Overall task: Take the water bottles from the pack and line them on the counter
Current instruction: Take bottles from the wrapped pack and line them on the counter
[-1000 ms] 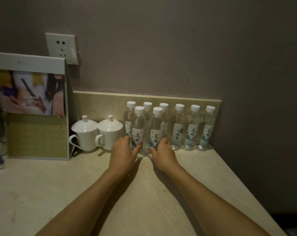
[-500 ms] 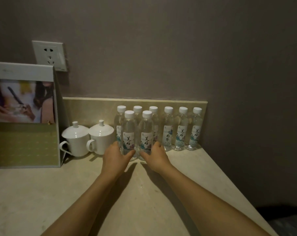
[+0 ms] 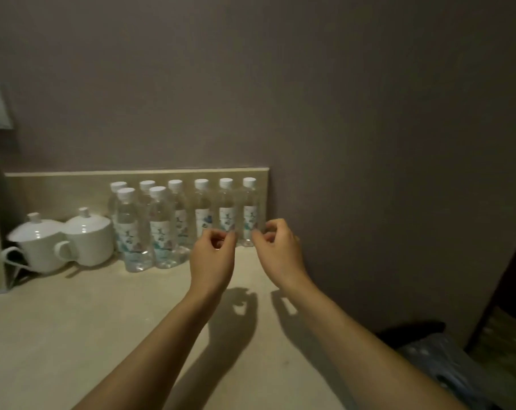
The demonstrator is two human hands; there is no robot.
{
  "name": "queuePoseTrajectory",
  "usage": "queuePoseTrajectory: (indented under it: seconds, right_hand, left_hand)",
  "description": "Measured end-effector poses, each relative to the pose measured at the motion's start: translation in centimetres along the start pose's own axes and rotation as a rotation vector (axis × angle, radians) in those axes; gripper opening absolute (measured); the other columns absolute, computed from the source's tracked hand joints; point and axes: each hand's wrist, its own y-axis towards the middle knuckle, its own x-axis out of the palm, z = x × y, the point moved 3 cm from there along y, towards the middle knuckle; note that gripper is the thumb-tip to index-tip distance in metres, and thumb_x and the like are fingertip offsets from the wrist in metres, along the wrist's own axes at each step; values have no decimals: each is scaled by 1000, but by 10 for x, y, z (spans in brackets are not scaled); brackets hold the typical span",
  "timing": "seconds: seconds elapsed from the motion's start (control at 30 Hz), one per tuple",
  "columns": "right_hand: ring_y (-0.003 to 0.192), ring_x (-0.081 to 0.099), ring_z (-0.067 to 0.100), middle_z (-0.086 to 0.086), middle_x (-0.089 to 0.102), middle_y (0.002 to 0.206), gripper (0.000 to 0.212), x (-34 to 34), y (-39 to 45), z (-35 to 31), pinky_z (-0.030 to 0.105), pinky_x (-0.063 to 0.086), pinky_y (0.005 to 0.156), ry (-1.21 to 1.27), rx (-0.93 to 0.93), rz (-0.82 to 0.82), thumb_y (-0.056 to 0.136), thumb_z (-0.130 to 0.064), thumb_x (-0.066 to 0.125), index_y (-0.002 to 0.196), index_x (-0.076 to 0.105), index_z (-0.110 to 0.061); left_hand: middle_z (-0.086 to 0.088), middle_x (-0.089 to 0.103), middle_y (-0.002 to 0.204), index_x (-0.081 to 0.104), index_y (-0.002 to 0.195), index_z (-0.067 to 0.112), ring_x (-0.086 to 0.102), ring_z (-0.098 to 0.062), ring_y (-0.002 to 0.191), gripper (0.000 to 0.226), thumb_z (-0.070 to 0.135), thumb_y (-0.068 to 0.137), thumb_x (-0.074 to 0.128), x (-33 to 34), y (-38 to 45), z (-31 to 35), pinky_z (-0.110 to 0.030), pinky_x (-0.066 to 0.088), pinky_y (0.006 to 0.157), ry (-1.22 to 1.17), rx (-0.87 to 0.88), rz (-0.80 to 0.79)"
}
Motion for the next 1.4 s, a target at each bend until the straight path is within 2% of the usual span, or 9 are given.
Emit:
queuePoseTrajectory:
  seconds: [0.2,0.43,0.67,0.83,0.9,1.0,1.13,1.27,1.4]
  right_hand:
    - [85,63,10,-10,63,90,29,-138,-12,65,25,49,70,24,-5,103,90,-40,59,114,57,-22]
    - [83,68,19,-6,67,84,10,-267,-32,147,40,57,79,4,71,218,89,-35,60,93,56,-27]
    - [83,68,20,-5,66,84,10,-342,-29,243,45,58,80,35,248,301,89,-32,60,82,53,-32]
    - [83,69,21,-3,67,85,10,-373,-24,336,35,55,73,14,420,283,92,-30,59,84,54,-31]
    - [84,68,22,1,67,87,9,-381,-15,377,32,53,70,2,495,266,93,-29,58,85,55,-29]
    - [88,68,26,7,68,92,9,-388,6,437,41,56,79,-43,599,236,93,-25,56,84,57,-26]
    - [90,67,29,11,68,96,11,-392,40,509,47,56,85,-95,747,139,93,-20,54,84,55,-25]
    - [77,62,25,10,63,83,18,-396,58,573,39,52,72,-116,850,-4,93,-13,49,78,57,-10]
    - [66,51,22,7,50,67,28,-381,50,635,34,41,63,-122,987,-244,92,-5,45,67,55,-9]
  left_hand:
    - [-4,67,84,63,87,22,66,-26,84,12,30,94,59,122,-67,33,-48,55,81,-19,32,-85]
    - [-1,68,90,63,95,22,67,-20,87,14,35,94,59,258,-147,52,-43,58,85,-35,46,-295]
    - [-5,70,94,65,95,18,67,-25,91,19,36,92,59,370,-198,27,-48,56,89,-41,-112,-448]
    - [-5,69,89,65,94,15,66,-22,87,18,32,93,59,451,-212,-28,-45,56,88,-19,-281,-518]
    - [-4,69,90,64,93,15,66,-20,86,17,31,94,58,487,-212,-54,-41,56,84,-1,-338,-545]
    - [-5,68,84,63,88,16,65,-19,78,15,30,93,58,539,-203,-91,-35,54,73,42,-388,-554]
    - [-9,71,85,65,90,12,66,-22,78,19,29,94,58,597,-189,-141,-36,55,75,114,-495,-565]
    - [-10,71,82,66,86,9,62,-15,67,21,25,94,54,634,-191,-193,-25,48,58,204,-605,-564]
    - [-10,60,64,64,74,3,54,-17,59,27,13,96,53,658,-213,-243,-31,43,59,248,-732,-638]
